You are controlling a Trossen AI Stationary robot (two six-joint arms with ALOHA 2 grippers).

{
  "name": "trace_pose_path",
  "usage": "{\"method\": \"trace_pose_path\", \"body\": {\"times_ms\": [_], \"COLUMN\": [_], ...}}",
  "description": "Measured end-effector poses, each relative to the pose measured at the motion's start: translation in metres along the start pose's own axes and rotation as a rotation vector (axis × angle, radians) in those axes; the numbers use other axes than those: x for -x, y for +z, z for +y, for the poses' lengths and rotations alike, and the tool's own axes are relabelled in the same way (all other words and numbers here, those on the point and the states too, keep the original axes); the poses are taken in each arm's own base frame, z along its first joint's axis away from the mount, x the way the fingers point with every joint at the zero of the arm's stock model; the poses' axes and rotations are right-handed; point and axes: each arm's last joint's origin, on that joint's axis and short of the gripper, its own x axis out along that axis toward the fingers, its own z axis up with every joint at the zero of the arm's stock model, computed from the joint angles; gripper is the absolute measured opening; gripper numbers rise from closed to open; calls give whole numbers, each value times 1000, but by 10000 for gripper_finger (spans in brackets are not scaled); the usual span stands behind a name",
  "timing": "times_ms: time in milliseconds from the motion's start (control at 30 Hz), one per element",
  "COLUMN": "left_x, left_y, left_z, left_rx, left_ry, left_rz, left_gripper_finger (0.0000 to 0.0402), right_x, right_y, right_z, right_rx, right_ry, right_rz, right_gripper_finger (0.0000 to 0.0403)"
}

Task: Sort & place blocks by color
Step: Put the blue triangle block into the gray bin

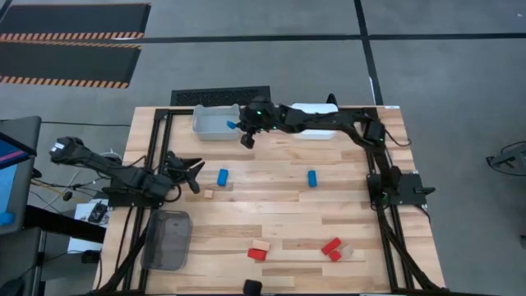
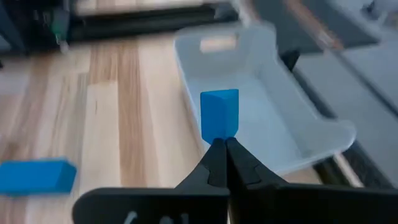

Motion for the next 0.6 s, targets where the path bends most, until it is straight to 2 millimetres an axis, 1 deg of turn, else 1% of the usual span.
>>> {"method": "trace_pose_path", "body": {"times_ms": [267,433,600], "left_x": [-2,-2,-2], "left_y": [-6,-6,-6], "left_z": [-1,-1,0], "left_rx": [-11,-11,-11], "left_ry": [34,37,37], "left_rz": [24,22,22], "left_gripper_finger": [79,79,79], "right_x": [-26,-34,-42], "right_y": [10,22,25], "right_z": [-13,-24,-25], "right_rx": [-3,-26,-42], "right_ry": [2,5,23], "right_rz": [46,52,103], "right_gripper_finger": [3,3,2]}}
